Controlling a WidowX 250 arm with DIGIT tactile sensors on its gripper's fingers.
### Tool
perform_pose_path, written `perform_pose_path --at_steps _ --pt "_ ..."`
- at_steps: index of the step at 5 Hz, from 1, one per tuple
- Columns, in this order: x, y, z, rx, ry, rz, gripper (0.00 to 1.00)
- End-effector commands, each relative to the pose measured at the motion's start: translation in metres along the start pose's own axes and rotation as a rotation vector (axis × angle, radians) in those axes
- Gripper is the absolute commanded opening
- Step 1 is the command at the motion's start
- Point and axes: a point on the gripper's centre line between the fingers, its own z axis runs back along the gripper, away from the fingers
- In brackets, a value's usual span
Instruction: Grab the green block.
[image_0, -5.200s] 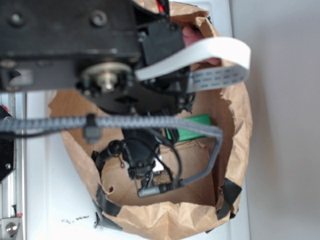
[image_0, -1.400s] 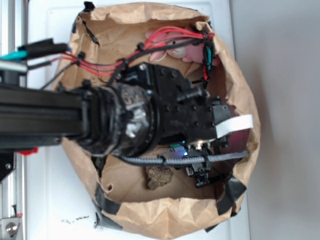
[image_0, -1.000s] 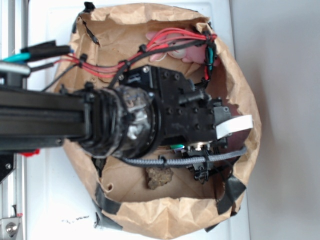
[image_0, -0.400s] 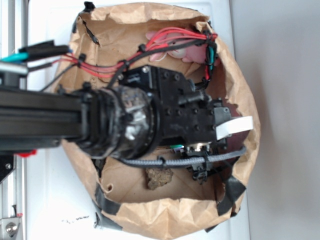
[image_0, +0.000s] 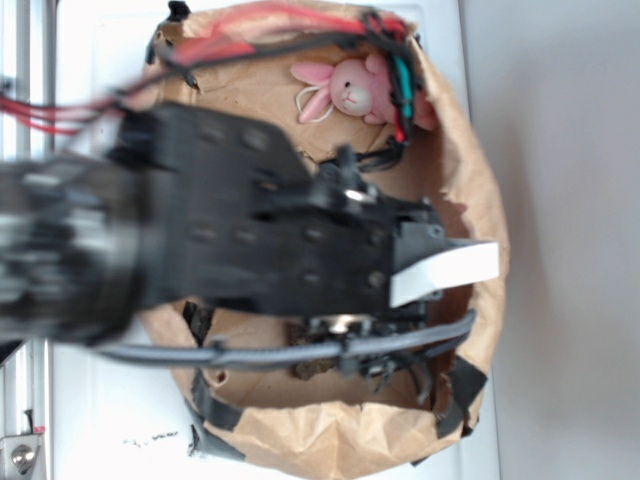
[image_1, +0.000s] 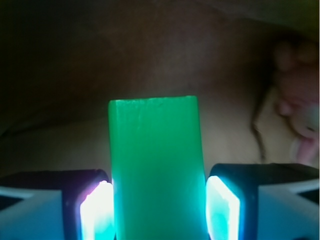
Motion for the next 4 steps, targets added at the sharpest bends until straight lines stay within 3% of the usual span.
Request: perform_pose_path --at_steps 1,4 --pt "0.025 0.024 0.067 -0.005 -0.017 -0.061 0.00" --pt "0.006 0.049 0.096 -0.039 0.058 -0.193 0.00"
